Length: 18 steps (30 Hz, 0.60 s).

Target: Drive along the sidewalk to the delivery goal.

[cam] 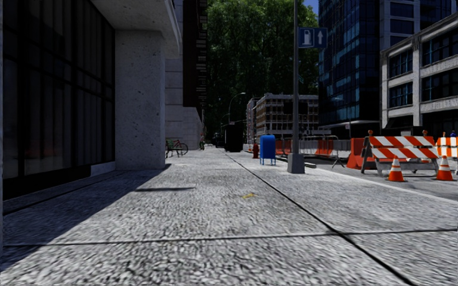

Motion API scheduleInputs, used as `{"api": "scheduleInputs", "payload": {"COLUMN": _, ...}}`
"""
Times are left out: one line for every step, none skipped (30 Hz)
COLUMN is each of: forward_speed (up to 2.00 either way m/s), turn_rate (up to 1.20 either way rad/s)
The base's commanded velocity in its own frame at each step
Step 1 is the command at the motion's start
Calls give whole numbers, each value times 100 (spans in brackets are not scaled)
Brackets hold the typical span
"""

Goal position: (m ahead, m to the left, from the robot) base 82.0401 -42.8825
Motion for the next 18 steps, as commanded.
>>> {"api": "scheduleInputs", "payload": {"forward_speed": 200, "turn_rate": 0}}
{"api": "scheduleInputs", "payload": {"forward_speed": 200, "turn_rate": 0}}
{"api": "scheduleInputs", "payload": {"forward_speed": 200, "turn_rate": 0}}
{"api": "scheduleInputs", "payload": {"forward_speed": 200, "turn_rate": 0}}
{"api": "scheduleInputs", "payload": {"forward_speed": 200, "turn_rate": 0}}
{"api": "scheduleInputs", "payload": {"forward_speed": 200, "turn_rate": 0}}
{"api": "scheduleInputs", "payload": {"forward_speed": 200, "turn_rate": 0}}
{"api": "scheduleInputs", "payload": {"forward_speed": 200, "turn_rate": 0}}
{"api": "scheduleInputs", "payload": {"forward_speed": 200, "turn_rate": 0}}
{"api": "scheduleInputs", "payload": {"forward_speed": 200, "turn_rate": 0}}
{"api": "scheduleInputs", "payload": {"forward_speed": 200, "turn_rate": 0}}
{"api": "scheduleInputs", "payload": {"forward_speed": 200, "turn_rate": 0}}
{"api": "scheduleInputs", "payload": {"forward_speed": 200, "turn_rate": 0}}
{"api": "scheduleInputs", "payload": {"forward_speed": 200, "turn_rate": 0}}
{"api": "scheduleInputs", "payload": {"forward_speed": 200, "turn_rate": 0}}
{"api": "scheduleInputs", "payload": {"forward_speed": 200, "turn_rate": 0}}
{"api": "scheduleInputs", "payload": {"forward_speed": 200, "turn_rate": 0}}
{"api": "scheduleInputs", "payload": {"forward_speed": 200, "turn_rate": 0}}
